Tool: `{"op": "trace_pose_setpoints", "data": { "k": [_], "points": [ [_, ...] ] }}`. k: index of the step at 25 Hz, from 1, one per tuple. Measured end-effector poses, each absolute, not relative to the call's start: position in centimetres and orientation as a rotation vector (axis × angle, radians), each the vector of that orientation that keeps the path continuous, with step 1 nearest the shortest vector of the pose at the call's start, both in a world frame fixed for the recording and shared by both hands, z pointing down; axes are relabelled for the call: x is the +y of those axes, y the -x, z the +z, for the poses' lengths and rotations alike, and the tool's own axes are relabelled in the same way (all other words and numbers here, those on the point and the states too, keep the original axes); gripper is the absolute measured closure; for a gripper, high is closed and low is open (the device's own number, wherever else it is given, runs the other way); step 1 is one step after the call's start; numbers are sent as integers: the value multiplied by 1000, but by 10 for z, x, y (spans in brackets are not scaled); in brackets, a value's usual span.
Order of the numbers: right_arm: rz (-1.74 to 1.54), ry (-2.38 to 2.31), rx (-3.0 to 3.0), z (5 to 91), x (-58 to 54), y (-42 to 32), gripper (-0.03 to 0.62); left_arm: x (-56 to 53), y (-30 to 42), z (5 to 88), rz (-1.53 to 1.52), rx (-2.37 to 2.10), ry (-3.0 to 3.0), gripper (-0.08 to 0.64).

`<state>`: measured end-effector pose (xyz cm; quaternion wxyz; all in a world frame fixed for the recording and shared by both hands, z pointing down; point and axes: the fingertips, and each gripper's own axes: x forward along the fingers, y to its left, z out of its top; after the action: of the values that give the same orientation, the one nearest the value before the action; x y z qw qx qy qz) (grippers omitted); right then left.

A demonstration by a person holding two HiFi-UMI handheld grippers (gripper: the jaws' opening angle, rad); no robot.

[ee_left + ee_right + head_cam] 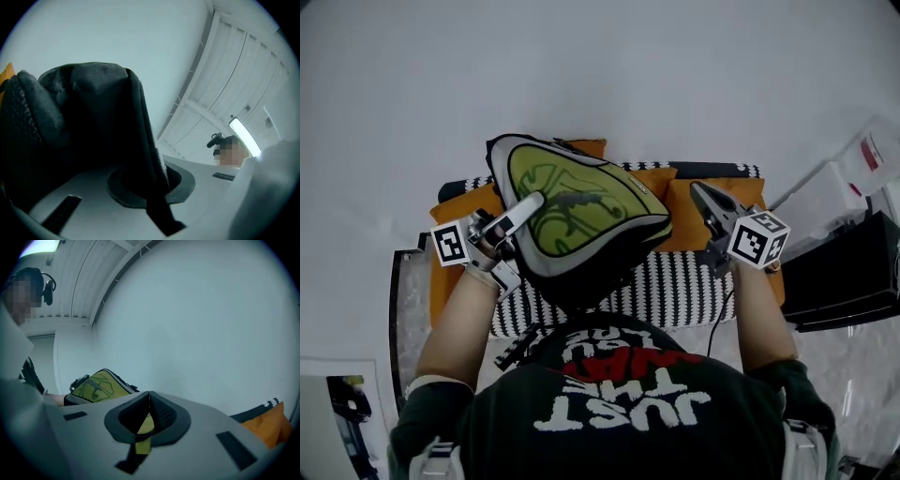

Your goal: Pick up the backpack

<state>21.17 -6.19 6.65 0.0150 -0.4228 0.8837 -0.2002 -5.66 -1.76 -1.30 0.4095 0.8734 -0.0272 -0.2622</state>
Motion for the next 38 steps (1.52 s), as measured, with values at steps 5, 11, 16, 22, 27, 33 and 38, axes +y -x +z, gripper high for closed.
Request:
{"op": "trace_pose_setpoints", "data": {
  "k": [5, 11, 16, 22, 27, 33, 38],
  "points": [
    [-545, 1304, 2715, 35, -55, -221, 565, -21, 62, -44, -666, -115, -2227, 529],
    [-517, 1310, 2719, -2, -89, -211, 565, -68, 78, -82, -652, -176, -2249, 529],
    [-476, 1297, 2730, -19, -96, -206, 565, -79, 92, -103, -702, -245, -2245, 529],
    [-446, 1277, 2744, -29, -102, -198, 565, -76, 100, -116, -695, -240, -2291, 529],
    [-452, 1268, 2754, -28, -104, -192, 565, -75, 103, -116, -677, -248, -2303, 529],
    [-466, 1263, 2758, -27, -110, -188, 565, -76, 105, -111, -669, -266, -2299, 526],
    [-466, 1261, 2766, -24, -113, -185, 565, -76, 105, -104, -657, -279, -2304, 526]
  ]
}}
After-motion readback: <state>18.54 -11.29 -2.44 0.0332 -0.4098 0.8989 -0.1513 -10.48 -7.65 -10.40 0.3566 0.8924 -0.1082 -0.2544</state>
